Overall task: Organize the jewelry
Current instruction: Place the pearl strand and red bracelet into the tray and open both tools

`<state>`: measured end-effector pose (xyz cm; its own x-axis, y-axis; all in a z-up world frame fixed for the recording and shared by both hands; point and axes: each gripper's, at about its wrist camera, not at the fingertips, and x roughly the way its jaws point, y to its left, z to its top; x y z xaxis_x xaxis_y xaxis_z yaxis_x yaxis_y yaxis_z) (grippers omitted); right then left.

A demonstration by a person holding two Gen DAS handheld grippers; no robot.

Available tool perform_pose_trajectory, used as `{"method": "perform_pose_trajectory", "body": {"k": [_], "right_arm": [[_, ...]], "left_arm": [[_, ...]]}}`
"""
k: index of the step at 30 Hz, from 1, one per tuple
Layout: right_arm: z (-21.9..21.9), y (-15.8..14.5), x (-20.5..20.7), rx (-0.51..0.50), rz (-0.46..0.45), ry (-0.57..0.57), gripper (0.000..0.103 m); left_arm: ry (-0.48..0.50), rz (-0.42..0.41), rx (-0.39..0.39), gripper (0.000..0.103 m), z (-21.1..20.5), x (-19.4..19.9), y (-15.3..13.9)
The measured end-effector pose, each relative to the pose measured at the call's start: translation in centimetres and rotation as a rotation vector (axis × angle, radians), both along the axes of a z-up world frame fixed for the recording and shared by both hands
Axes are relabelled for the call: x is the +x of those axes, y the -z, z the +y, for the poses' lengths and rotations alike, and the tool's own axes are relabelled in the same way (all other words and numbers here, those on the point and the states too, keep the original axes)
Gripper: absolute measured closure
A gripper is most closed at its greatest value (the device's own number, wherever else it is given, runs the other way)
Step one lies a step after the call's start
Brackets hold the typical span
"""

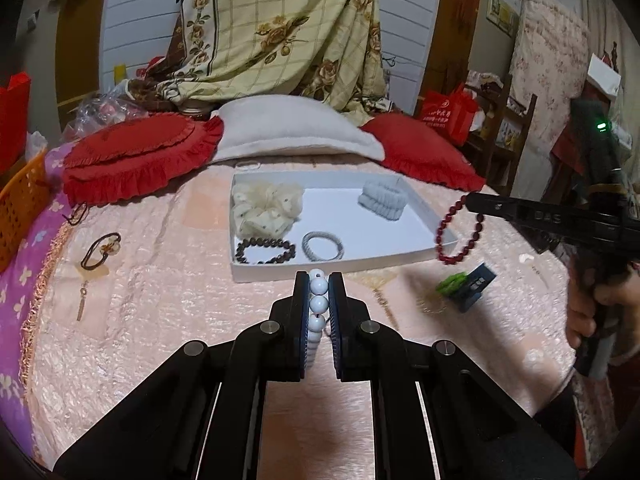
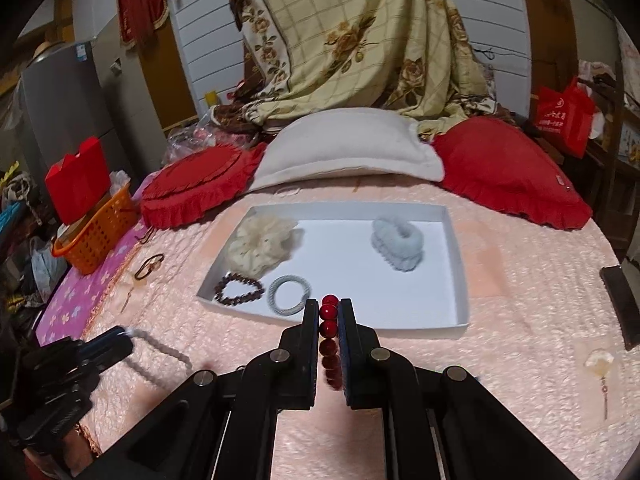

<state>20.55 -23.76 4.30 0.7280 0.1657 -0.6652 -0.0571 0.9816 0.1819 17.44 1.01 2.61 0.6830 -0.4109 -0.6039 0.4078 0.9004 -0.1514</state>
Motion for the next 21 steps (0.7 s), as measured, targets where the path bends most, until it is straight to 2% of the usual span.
{"method": "perform_pose_trajectory", "body": {"k": [4,9,18,21], "right_arm": [[-1.9,-0.1,1.0,0.013,0.004,0.017,0.094],[-3.6,0.5,3.0,0.012,0.022,0.033,0.094],[-6.2,2.4,6.6,0.025,0.085,0.063,0.094],[-6.8,3.0,7.5,0.023,0.105,0.074,0.094]], "left_arm": [[0.027,0.009,0.001,0.095,-0.8,0.6,-1.1],[0.064,0.047,0.007,0.095,-2.7,3.4,-2.3],[0.117,0.014,0.094,0.095,-8.9,8.7,-4.5],[0.126,0.042,0.105,0.095,-10.9,11.1,-4.2]]}}
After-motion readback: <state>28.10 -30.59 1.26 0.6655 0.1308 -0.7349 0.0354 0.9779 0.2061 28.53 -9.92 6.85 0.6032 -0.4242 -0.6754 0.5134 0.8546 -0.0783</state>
